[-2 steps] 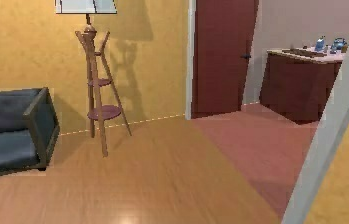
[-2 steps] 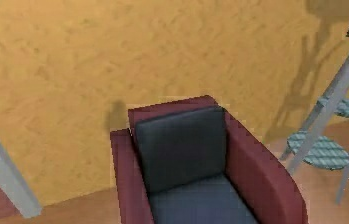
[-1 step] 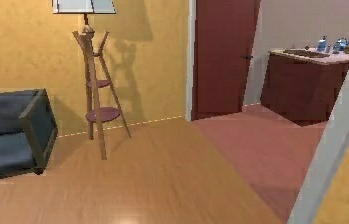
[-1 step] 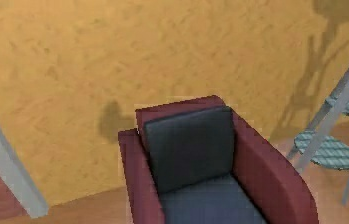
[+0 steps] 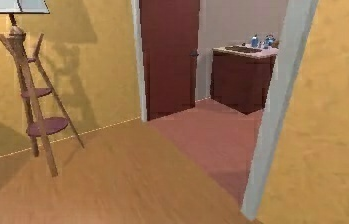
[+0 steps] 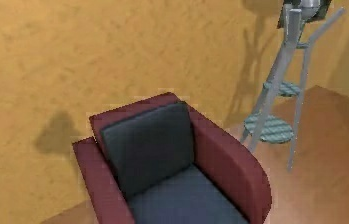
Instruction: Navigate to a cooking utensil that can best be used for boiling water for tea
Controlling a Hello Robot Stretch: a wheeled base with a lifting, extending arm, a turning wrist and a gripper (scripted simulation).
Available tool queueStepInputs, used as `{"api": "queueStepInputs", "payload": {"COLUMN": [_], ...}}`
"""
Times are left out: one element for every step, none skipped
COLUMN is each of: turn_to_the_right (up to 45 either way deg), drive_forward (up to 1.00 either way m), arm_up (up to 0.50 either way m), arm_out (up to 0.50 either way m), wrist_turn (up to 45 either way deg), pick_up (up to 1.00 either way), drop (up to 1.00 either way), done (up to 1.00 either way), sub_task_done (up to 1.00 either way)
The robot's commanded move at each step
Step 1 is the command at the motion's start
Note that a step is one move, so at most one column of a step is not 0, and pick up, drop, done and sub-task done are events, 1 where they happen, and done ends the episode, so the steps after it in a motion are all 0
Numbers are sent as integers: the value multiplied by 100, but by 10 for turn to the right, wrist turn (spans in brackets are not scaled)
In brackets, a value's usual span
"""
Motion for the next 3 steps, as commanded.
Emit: {"api": "queueStepInputs", "payload": {"turn_to_the_right": [30,0,0], "drive_forward": [0,100,45], "arm_up": [0,0,0], "arm_out": [0,0,0], "wrist_turn": [0,0,0], "pick_up": [0,0,0], "drop": [0,0,0], "done": [0,0,0], "sub_task_done": [0,0,0]}}
